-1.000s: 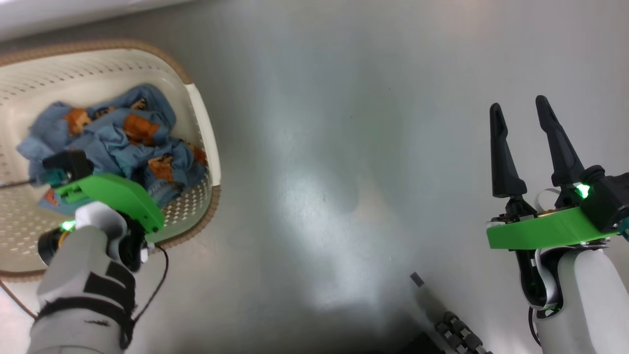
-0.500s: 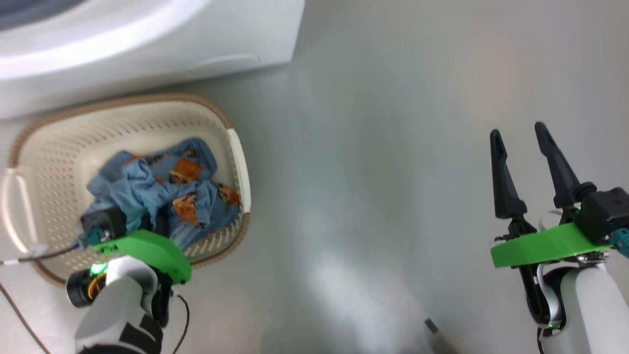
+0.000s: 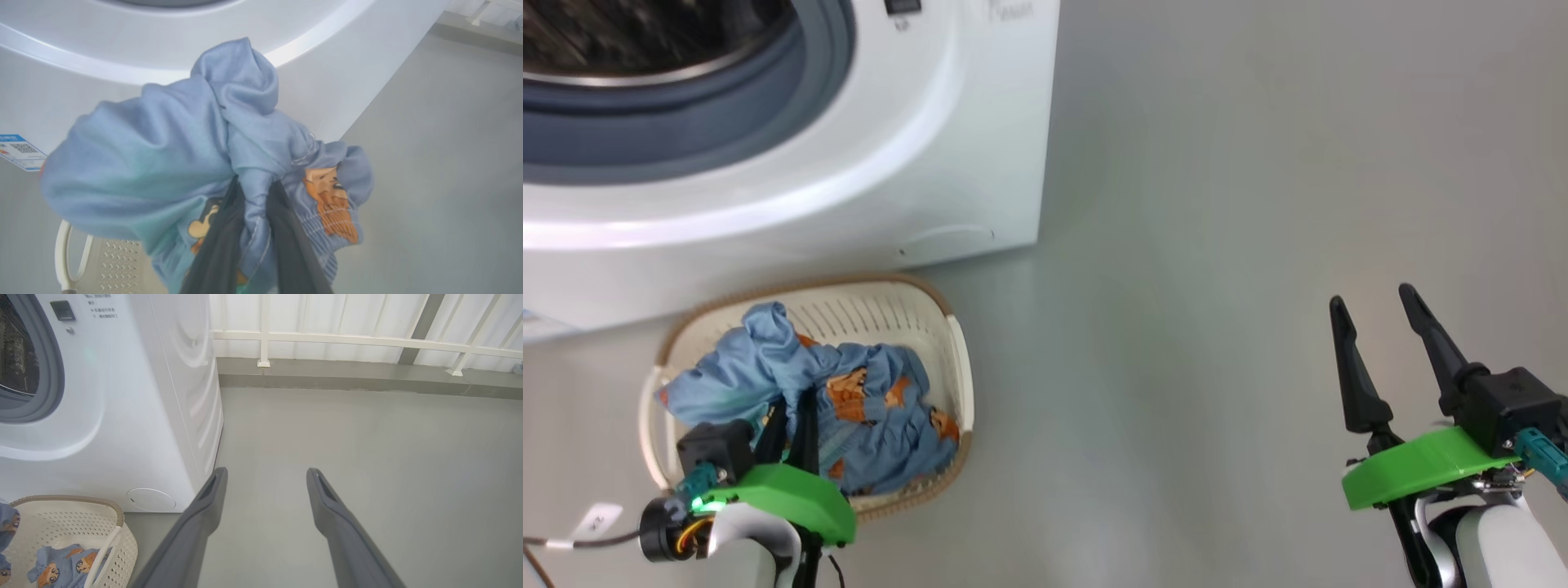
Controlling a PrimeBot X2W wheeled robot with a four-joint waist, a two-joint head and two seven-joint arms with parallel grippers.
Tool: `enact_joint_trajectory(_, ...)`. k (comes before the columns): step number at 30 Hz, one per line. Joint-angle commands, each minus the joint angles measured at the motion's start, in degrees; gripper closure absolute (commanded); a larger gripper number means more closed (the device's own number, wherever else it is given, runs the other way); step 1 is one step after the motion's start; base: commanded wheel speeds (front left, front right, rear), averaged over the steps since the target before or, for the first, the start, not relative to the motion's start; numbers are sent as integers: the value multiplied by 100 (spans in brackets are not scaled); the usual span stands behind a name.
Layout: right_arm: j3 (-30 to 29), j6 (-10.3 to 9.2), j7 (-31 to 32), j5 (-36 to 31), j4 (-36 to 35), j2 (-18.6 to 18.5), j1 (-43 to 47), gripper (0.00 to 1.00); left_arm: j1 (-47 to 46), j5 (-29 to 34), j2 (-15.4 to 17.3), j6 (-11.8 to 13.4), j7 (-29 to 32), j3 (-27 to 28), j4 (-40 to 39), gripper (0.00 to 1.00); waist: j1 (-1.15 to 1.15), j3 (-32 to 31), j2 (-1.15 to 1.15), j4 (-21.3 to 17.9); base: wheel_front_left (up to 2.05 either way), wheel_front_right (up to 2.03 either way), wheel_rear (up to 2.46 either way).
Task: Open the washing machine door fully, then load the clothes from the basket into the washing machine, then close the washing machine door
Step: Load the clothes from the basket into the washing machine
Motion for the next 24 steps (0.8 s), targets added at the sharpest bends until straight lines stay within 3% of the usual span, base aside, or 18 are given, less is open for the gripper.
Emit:
enact_joint_trajectory(1,94,25,25,-58,-160,-49,114,0,215,99,128,-30,-78,164,-334,100,1,-702,0,113,0,0,0)
enact_joint_trajectory(10,24,25,285,-143,-399,-36,532,0,948,262,121,-5,-78,196,-1238,100,1,-1488,0,245,0,0,0)
enact_joint_trajectory(24,-135,25,536,-132,-612,35,1203,0,1441,130,124,-9,-78,165,-1446,100,1,-2228,0,470,0,0,0)
